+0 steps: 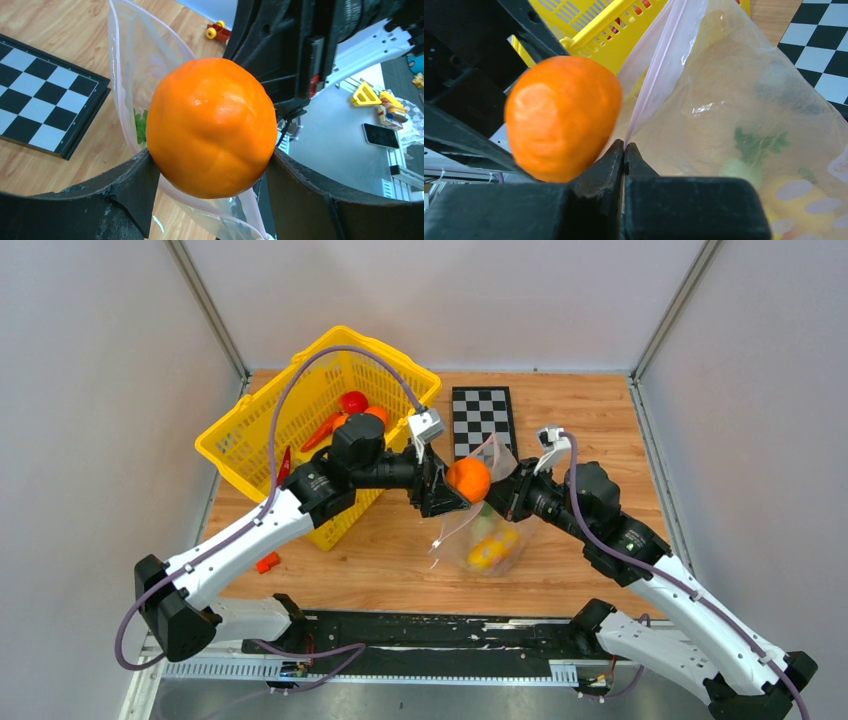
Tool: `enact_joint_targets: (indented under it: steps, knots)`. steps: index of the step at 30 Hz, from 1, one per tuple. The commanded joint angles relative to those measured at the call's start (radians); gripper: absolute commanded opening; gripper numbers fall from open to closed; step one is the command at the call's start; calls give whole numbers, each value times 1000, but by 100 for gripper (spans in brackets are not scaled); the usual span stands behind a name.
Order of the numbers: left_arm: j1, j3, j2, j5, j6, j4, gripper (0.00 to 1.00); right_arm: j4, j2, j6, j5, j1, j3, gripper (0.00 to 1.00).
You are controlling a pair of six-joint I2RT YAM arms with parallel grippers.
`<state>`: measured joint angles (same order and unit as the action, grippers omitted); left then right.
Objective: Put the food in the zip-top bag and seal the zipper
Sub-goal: Place the fake fruit in the zipper food storage bag.
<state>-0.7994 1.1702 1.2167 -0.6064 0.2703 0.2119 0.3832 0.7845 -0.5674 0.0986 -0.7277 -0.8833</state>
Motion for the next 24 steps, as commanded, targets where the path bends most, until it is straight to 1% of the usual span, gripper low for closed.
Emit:
enact_joint_targets:
  steps: [1,6,12,17,21,24]
  knots:
    - [-18,39,25,69,-42,-5,60,-45,-22,-9,1,-2,-19,0]
    - [-27,47,50,209,-75,64,59,-48,-33,-1,-1,-2,-21,0]
    - [-42,80,96,288,-99,122,59,-65,-35,7,30,-1,-28,0]
    - [-61,113,119,344,-125,176,59,-79,-50,11,23,0,-23,0]
    - [-72,125,117,348,-134,190,61,-81,-53,18,19,-1,-22,0]
    - [-80,124,106,303,-124,164,64,-86,-43,17,28,-1,-23,0]
